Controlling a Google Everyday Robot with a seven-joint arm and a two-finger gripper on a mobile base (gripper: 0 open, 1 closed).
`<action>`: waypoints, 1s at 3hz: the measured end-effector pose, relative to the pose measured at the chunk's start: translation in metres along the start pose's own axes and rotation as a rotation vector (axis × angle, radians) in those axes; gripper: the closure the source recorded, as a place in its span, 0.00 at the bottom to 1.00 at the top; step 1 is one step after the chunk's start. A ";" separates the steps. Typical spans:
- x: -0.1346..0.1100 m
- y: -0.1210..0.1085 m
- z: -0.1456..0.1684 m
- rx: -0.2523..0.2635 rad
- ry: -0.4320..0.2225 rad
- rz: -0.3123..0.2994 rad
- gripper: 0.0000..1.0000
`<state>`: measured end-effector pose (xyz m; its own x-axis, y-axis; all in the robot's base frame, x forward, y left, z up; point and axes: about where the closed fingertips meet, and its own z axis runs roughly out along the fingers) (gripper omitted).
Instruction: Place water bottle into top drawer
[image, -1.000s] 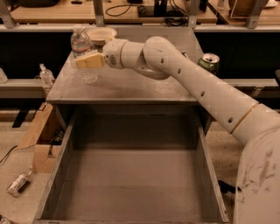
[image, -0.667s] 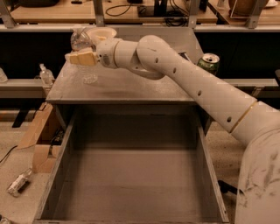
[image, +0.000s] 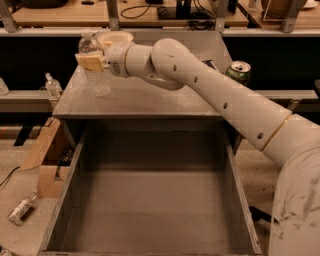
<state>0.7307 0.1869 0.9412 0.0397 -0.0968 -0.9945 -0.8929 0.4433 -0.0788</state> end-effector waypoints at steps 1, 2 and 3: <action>0.000 0.002 0.002 -0.003 0.000 0.000 1.00; -0.001 0.002 0.001 -0.003 0.000 -0.001 1.00; -0.042 0.017 -0.028 0.023 0.016 -0.096 1.00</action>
Offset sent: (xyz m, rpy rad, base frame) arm 0.0001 -0.0190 0.0669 -0.0702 -0.1229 -0.0069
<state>0.7010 0.1733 0.9832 0.1172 -0.1543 -0.9810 -0.8747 0.4517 -0.1756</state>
